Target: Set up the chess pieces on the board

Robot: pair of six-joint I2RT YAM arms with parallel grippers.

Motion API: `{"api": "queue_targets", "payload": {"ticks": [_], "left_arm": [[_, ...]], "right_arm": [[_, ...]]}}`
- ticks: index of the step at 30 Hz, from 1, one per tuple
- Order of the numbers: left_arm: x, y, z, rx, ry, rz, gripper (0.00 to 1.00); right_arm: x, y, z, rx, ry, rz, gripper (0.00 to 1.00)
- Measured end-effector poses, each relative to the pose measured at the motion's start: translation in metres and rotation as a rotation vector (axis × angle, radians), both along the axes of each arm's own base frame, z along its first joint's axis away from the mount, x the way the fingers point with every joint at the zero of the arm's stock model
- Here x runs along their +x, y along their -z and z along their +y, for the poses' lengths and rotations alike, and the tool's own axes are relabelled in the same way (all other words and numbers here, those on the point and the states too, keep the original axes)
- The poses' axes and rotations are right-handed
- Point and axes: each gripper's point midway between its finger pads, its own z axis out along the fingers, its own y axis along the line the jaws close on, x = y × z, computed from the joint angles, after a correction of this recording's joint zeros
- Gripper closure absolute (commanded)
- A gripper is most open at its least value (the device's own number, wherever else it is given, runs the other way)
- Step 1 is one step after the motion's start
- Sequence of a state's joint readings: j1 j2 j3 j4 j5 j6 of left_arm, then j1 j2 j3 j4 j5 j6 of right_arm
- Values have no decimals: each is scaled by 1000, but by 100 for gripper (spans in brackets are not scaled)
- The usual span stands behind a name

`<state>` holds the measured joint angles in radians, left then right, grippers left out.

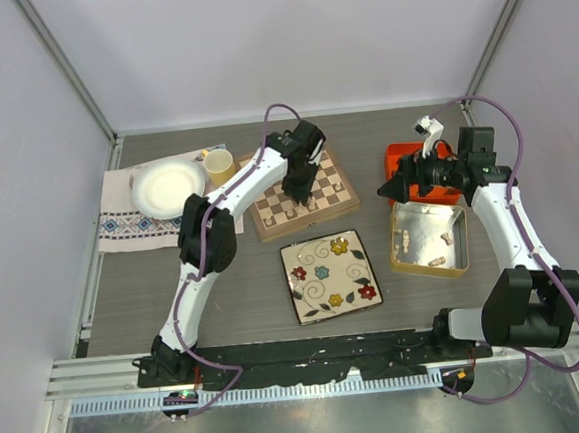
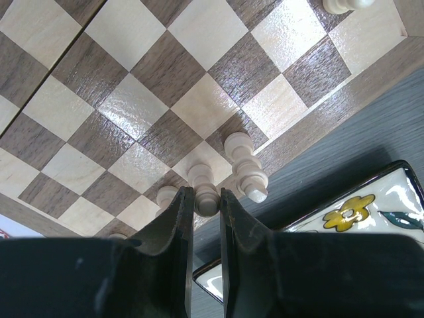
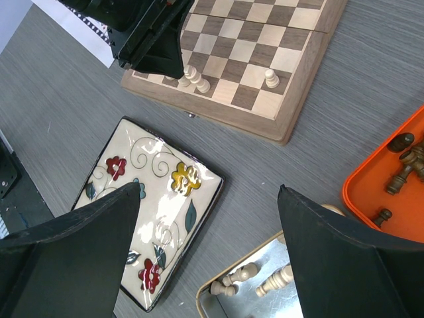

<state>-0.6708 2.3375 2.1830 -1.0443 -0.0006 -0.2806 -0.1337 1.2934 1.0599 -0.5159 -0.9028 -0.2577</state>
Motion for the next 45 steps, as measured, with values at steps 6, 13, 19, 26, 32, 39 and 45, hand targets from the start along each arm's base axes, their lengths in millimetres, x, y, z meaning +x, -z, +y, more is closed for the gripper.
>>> {"api": "queue_targets", "payload": {"ticks": [6,13,19,26,32,39,45], "left_arm": [[-1,0,1,-12,-3,5,94],[-4,0,2,-18,-2,9,95],[-5,0,3,-21,-5,7,95],[-6,0,3,-22,-6,7,95],[-7,0,4,-22,-8,8,95],[-8,0,5,-23,-15,12,96],[-9,-1,5,-25,-21,14,95]], "right_arm": [[1,2,0,0,0,5,10],[1,3,0,1,0,10,10],[1,3,0,1,0,10,10],[1,3,0,1,-1,9,10],[1,3,0,1,-1,10,10],[1,3,0,1,-1,10,10],[0,3,0,1,-1,12,10]]}}
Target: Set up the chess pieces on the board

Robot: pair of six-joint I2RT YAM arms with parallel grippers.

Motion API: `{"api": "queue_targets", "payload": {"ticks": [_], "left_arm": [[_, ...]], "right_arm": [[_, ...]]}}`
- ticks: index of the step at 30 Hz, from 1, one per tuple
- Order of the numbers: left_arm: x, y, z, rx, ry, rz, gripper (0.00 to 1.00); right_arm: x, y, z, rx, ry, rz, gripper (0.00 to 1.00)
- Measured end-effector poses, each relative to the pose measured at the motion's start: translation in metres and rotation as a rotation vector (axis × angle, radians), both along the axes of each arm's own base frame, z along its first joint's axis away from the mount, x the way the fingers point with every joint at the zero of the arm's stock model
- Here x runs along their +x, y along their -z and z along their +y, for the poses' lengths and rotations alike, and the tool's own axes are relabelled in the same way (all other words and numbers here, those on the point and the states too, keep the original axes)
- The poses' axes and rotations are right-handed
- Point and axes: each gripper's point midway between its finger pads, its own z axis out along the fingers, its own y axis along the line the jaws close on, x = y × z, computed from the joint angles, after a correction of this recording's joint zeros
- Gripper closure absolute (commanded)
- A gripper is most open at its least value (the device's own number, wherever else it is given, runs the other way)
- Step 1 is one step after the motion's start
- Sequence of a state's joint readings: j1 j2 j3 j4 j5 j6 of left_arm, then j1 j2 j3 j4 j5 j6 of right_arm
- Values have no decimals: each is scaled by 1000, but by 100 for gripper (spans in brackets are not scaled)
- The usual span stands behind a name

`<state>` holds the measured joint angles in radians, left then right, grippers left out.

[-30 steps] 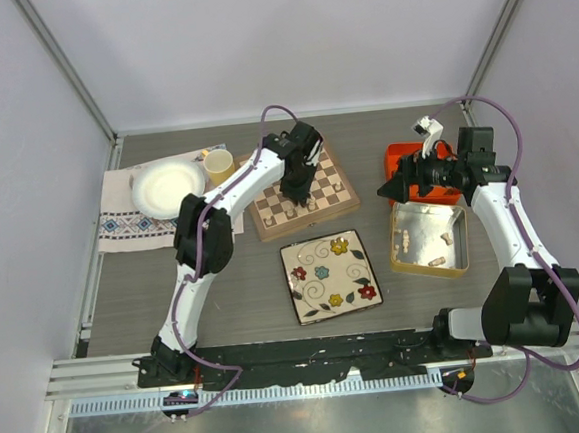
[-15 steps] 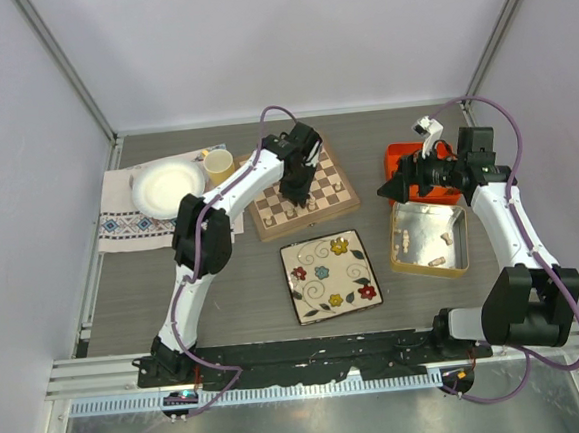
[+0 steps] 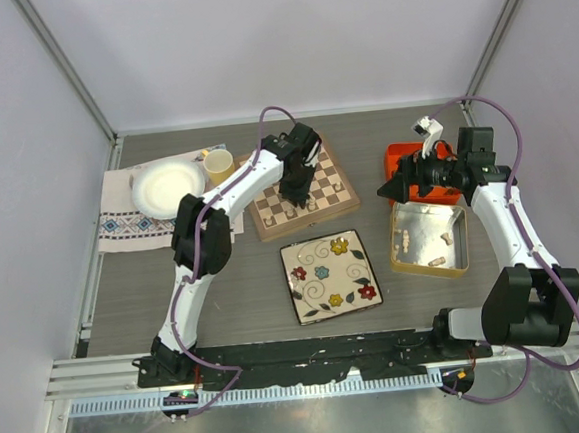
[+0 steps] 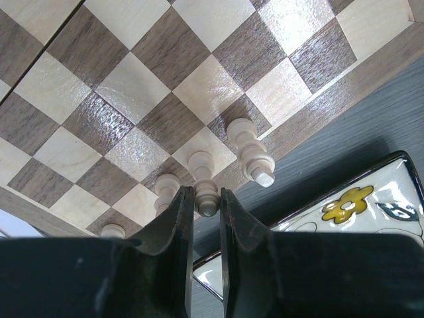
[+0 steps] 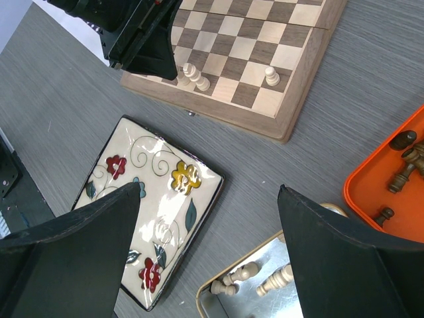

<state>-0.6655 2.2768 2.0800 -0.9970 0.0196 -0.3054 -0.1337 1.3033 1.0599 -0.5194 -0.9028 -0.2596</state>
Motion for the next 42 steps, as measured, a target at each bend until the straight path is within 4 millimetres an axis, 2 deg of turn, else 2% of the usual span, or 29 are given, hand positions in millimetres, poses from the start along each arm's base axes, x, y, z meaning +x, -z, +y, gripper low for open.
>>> {"api": "queue_targets", "payload": {"ticks": [42], "left_arm": [[0,-4,0,-8,-2,-10,96]], "right_arm": [[0,7,0,-3,-5,24,10]]}}
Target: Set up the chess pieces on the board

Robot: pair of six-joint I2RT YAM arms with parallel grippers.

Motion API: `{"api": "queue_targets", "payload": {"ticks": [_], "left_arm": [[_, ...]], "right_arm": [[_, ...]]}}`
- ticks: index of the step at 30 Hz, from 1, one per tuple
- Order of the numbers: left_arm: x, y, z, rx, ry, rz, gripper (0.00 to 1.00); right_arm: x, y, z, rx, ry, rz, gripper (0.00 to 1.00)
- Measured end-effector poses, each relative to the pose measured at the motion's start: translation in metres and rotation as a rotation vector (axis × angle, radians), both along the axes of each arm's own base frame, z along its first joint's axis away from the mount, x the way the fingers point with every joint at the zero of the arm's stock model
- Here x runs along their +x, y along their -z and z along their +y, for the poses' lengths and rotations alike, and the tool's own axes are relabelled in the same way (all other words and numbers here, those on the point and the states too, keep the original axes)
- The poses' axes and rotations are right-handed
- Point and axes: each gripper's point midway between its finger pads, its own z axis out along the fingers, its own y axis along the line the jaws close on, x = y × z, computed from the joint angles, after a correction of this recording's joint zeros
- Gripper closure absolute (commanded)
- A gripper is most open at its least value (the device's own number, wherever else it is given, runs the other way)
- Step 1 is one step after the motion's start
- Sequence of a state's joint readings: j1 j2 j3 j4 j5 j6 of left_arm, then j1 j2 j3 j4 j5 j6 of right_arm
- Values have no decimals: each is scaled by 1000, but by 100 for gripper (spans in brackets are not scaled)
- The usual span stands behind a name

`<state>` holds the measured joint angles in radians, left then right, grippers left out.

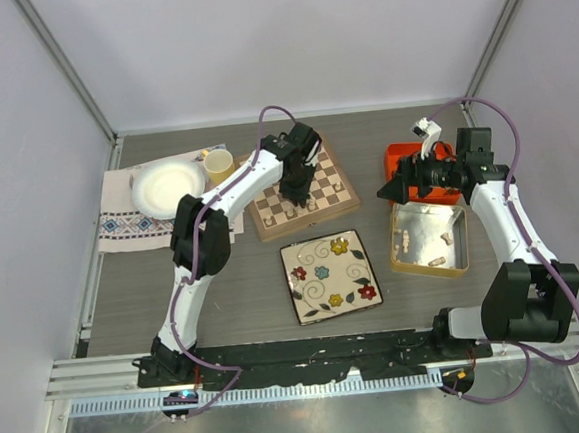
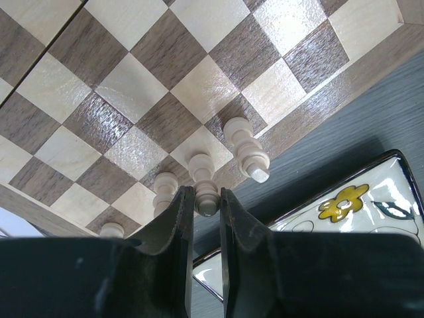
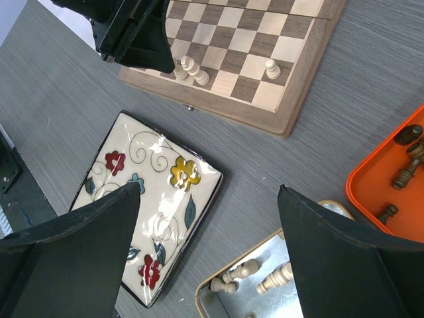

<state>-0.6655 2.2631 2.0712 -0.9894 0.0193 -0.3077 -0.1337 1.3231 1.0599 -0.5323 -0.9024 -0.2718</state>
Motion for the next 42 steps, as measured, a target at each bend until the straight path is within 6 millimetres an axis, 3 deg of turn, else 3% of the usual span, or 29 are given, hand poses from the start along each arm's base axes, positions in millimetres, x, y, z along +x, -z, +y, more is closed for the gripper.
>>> {"api": "queue_targets", "payload": {"ticks": [34,42], "left_arm": [[2,4,-2,-8,-2,-9,92],[2,4,-1,-10,-3,-10,87]], "right_arm": [[-3,5,0,-3,-6,20,10],[-3,7,0,-2,-7,32,10]]}}
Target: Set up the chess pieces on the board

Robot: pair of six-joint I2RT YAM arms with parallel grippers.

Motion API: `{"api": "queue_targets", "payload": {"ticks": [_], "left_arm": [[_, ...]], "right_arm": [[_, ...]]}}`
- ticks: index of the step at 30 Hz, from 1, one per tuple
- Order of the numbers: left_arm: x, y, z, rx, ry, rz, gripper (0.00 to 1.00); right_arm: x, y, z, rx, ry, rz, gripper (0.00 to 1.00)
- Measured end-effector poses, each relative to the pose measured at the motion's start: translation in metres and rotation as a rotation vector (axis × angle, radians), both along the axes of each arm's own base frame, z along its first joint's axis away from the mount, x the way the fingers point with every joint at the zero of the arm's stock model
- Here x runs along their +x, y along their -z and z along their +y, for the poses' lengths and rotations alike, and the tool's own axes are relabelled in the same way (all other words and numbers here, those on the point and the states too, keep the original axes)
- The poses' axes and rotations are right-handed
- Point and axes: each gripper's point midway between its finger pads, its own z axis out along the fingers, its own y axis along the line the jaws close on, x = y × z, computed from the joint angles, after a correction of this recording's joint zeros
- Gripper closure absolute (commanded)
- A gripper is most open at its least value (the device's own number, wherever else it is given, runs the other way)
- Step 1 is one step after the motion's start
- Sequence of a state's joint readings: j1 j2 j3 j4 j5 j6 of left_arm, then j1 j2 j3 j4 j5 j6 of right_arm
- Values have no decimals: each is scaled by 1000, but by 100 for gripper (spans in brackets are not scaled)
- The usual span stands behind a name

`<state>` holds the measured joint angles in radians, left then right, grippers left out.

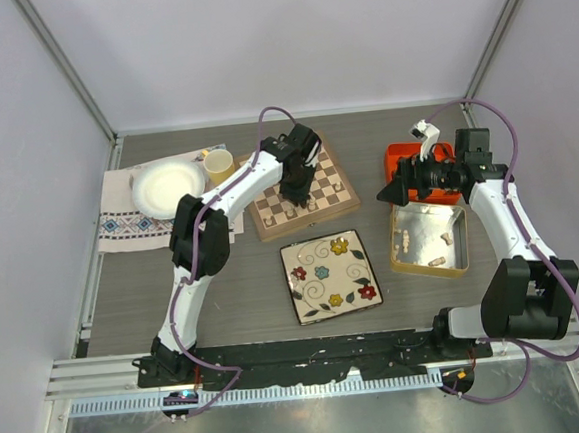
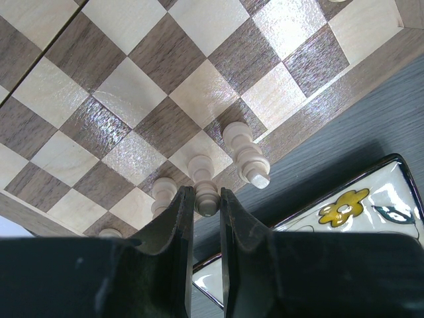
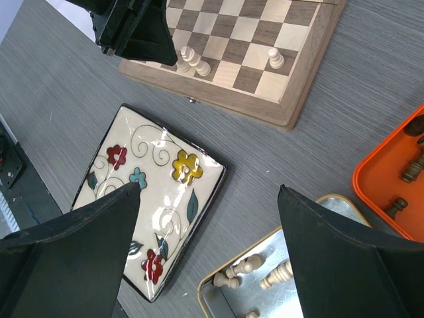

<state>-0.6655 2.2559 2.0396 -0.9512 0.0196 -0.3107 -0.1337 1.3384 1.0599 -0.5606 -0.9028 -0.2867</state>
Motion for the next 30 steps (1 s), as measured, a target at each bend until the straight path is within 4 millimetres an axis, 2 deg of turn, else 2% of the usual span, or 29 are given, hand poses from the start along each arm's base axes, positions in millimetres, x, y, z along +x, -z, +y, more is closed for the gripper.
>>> {"api": "queue_targets", "payload": {"ticks": [25,30], "left_arm": [[-1,1,1,2,-2,3,67],[-1,1,1,3,-4,5,65]], "right_arm": [[0,1,0,-2,-3,1,10],[0,1,0,-3,-3,1,10]]}}
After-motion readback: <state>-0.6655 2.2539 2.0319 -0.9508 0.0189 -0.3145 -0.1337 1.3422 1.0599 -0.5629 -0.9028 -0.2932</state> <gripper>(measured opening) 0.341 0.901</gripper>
